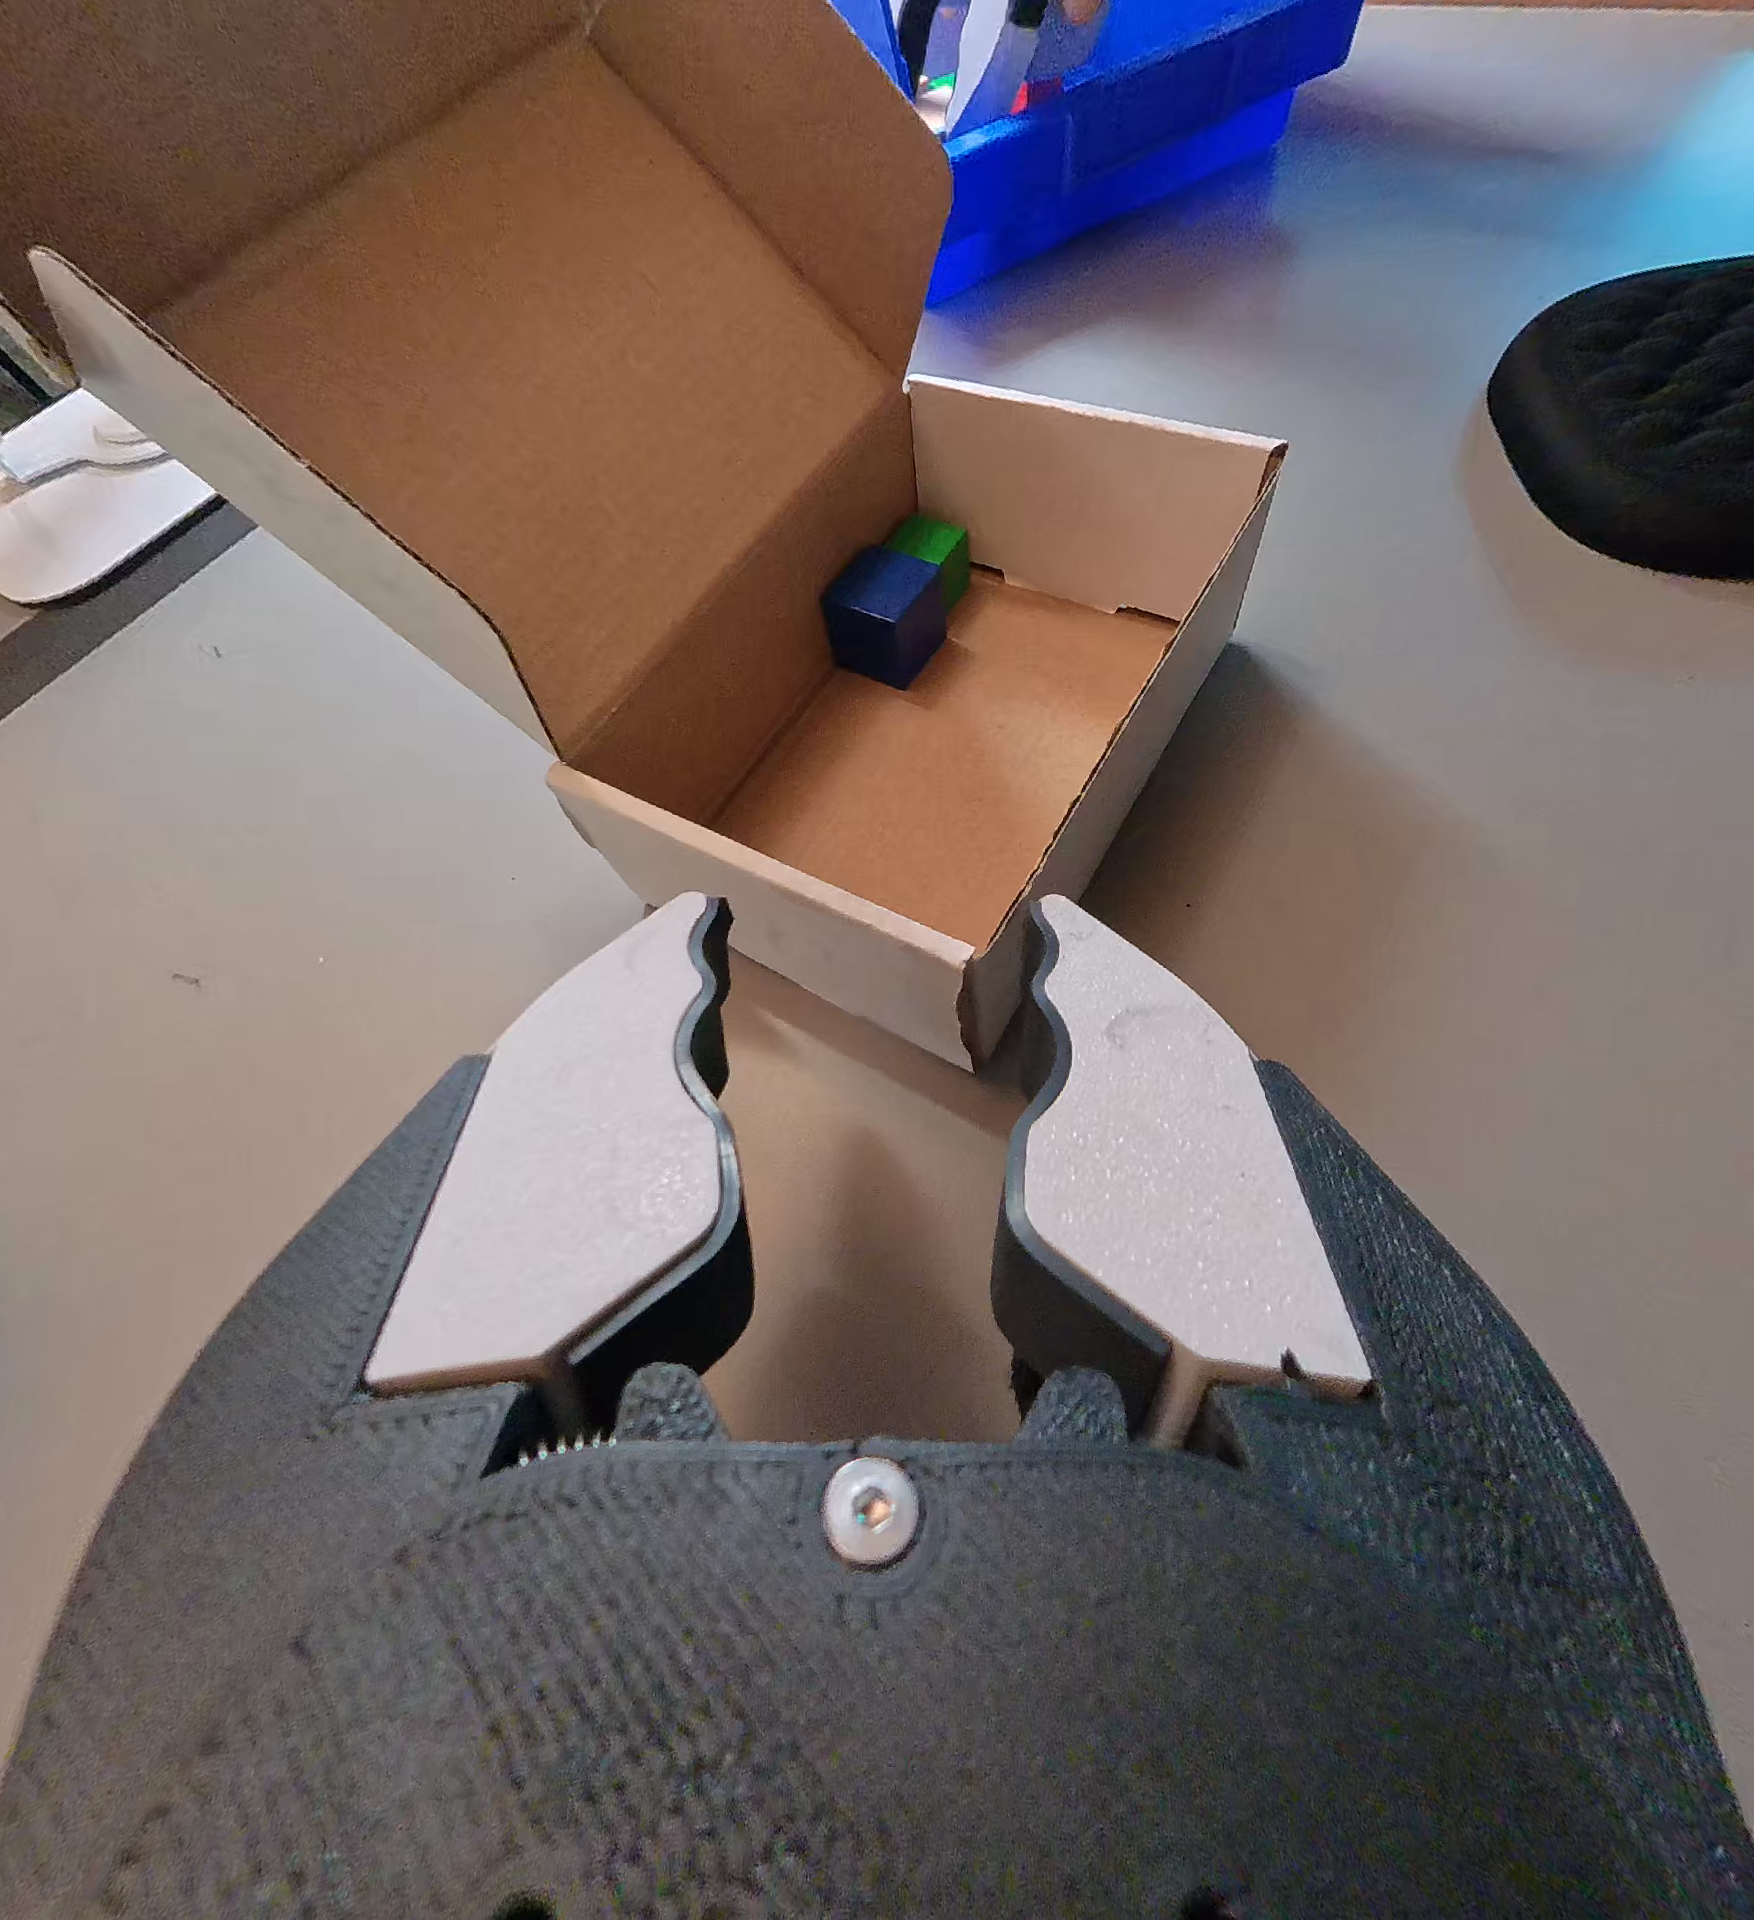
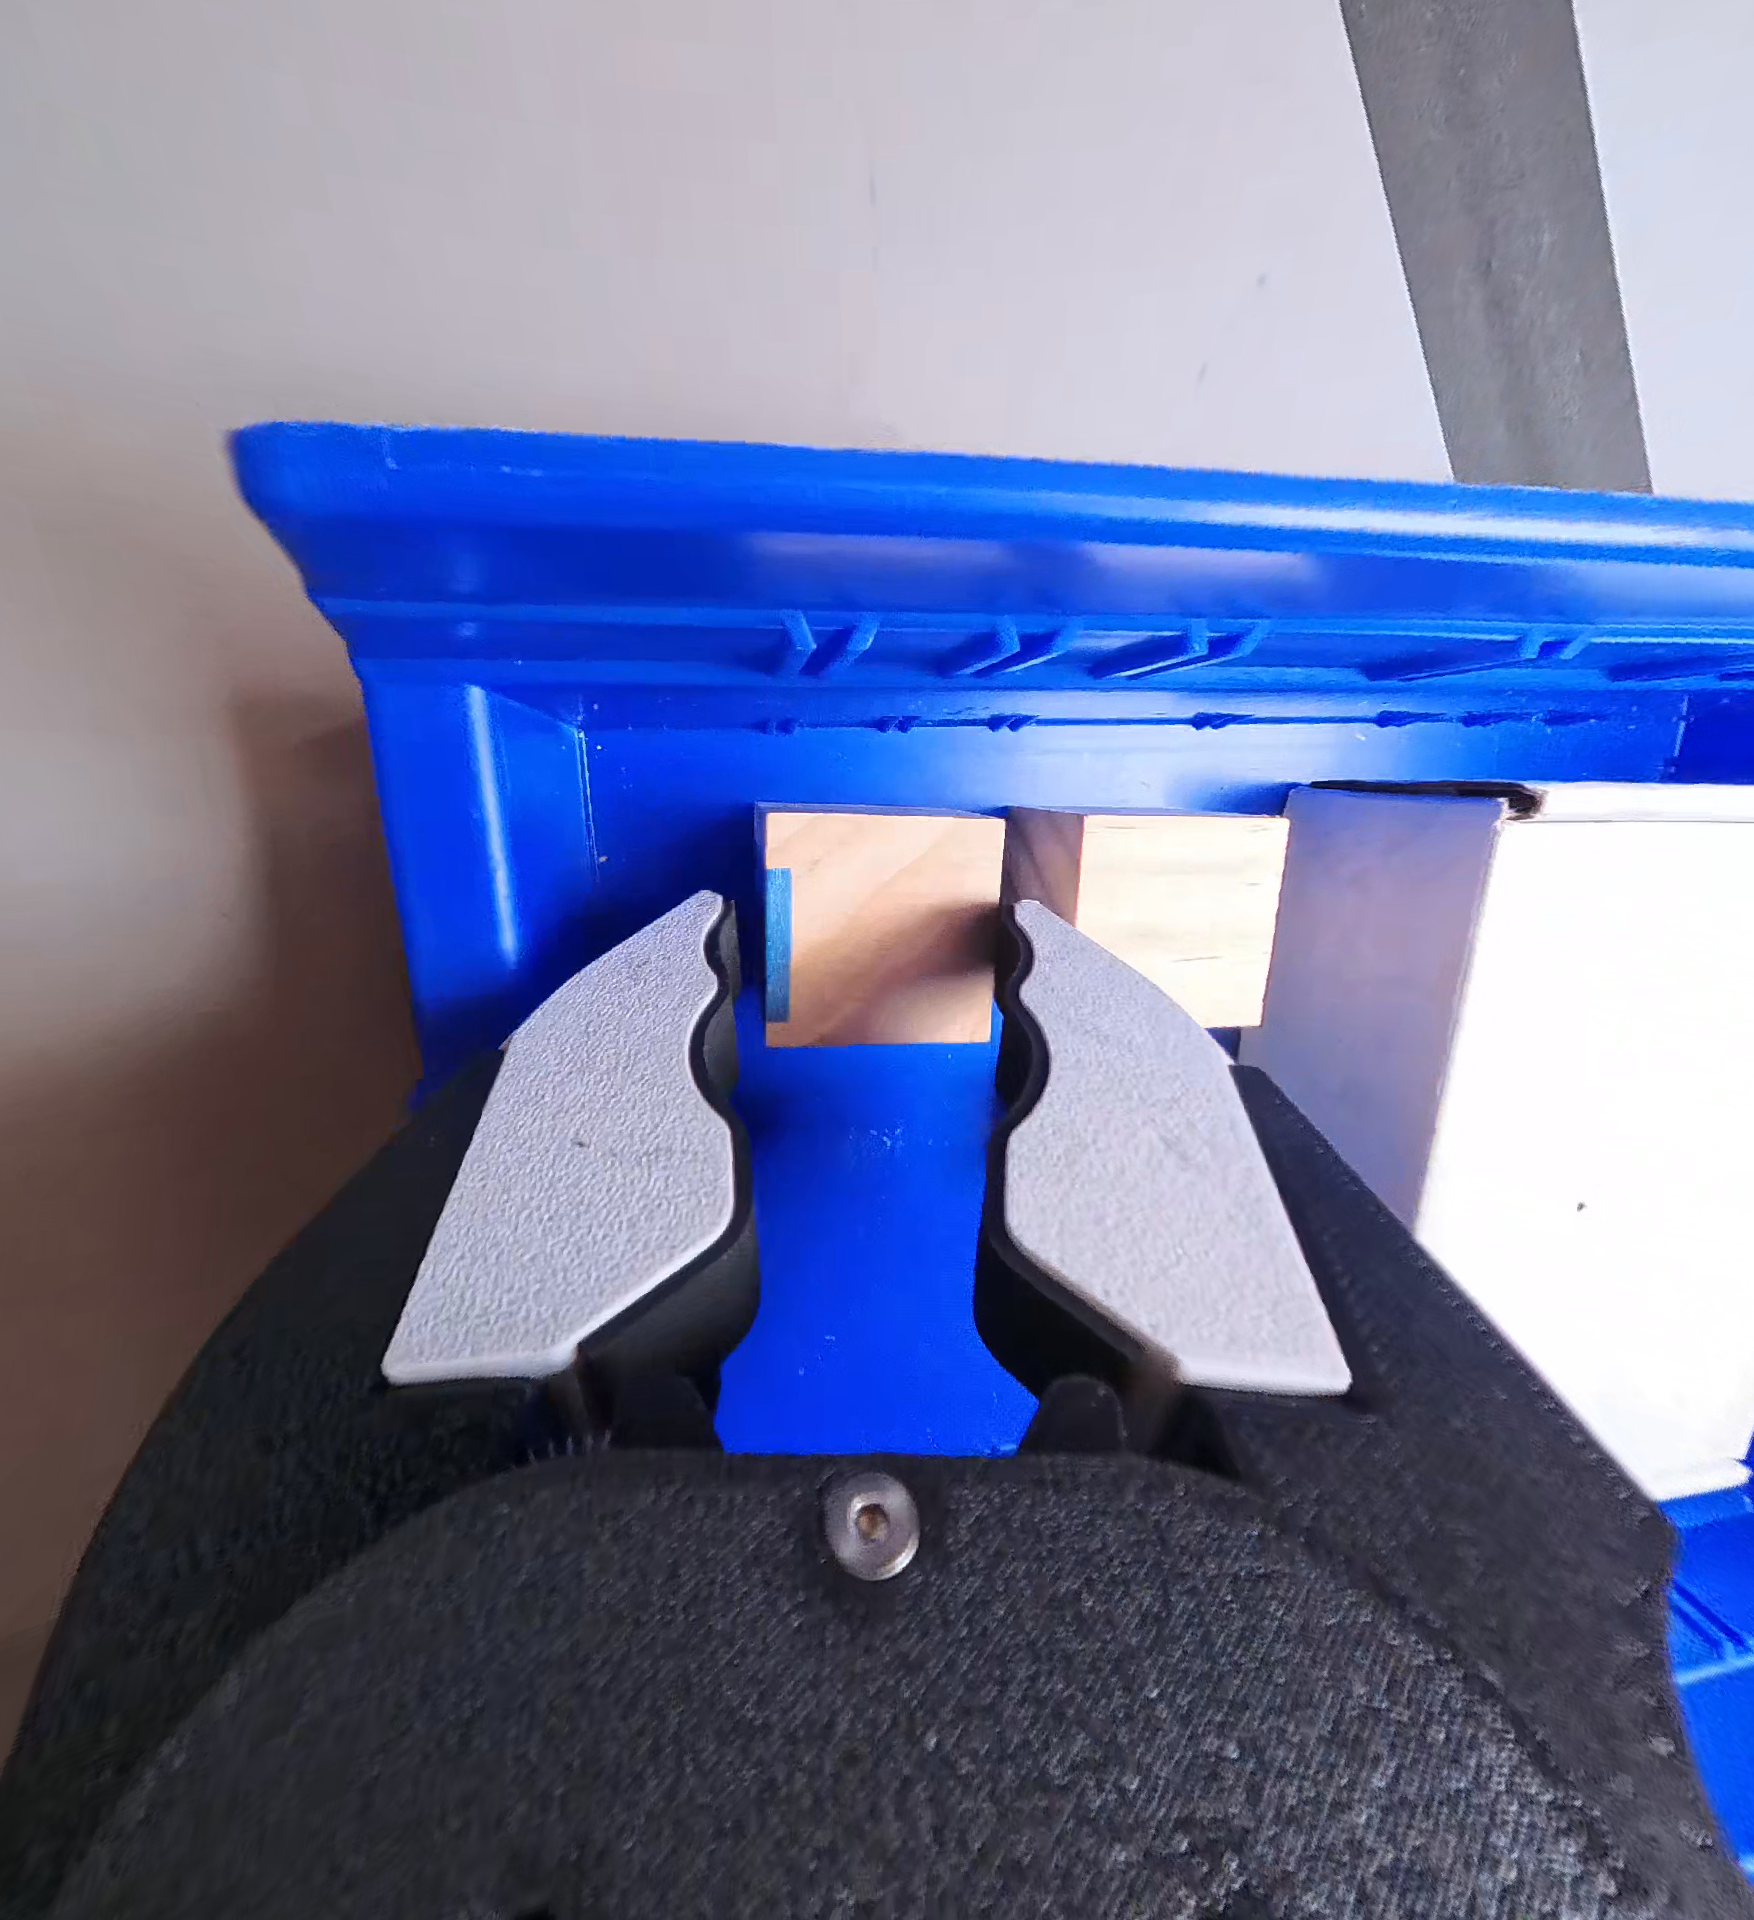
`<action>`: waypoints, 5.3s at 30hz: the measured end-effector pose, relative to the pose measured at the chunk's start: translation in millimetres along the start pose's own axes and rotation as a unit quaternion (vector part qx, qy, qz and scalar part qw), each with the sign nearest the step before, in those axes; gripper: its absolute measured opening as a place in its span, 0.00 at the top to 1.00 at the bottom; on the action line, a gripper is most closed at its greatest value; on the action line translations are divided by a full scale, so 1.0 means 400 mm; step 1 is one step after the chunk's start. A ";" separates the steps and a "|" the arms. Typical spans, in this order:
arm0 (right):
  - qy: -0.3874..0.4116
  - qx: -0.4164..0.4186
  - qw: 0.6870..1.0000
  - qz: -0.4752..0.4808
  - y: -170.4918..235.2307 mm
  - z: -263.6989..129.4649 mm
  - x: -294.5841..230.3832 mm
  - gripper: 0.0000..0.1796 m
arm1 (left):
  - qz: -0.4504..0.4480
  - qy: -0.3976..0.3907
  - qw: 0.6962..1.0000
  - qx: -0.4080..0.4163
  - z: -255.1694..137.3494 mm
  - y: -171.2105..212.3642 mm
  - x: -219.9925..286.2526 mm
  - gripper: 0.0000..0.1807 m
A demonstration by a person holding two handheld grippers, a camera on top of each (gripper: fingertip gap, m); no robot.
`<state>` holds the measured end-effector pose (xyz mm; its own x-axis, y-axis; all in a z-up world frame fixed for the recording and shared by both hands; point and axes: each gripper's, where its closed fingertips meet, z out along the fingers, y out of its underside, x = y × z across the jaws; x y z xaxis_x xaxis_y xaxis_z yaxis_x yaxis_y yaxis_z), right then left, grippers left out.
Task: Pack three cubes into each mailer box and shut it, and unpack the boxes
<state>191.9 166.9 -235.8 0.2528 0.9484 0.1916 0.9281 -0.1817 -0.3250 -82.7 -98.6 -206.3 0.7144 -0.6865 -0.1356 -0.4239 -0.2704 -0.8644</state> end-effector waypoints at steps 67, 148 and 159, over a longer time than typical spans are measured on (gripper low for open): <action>0.141 -0.068 0.983 -0.093 -0.188 -0.332 -0.151 0.85 | 0.031 -0.006 0.999 -0.006 0.001 0.011 0.019 0.76; 0.108 -0.197 0.939 -0.259 -0.325 -0.014 -0.514 0.83 | 0.066 0.001 0.997 -0.032 0.020 0.029 0.038 0.80; -0.023 -0.296 0.903 -0.311 -0.271 -0.022 -0.571 0.82 | 0.066 0.003 0.997 -0.029 0.017 0.027 0.039 0.80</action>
<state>36.0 -32.2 -236.3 -0.3663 0.9223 0.1233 0.8735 0.2952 0.3872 -72.2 -107.6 -221.2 0.6462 -0.7233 -0.2434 -0.5458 -0.2151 -0.8098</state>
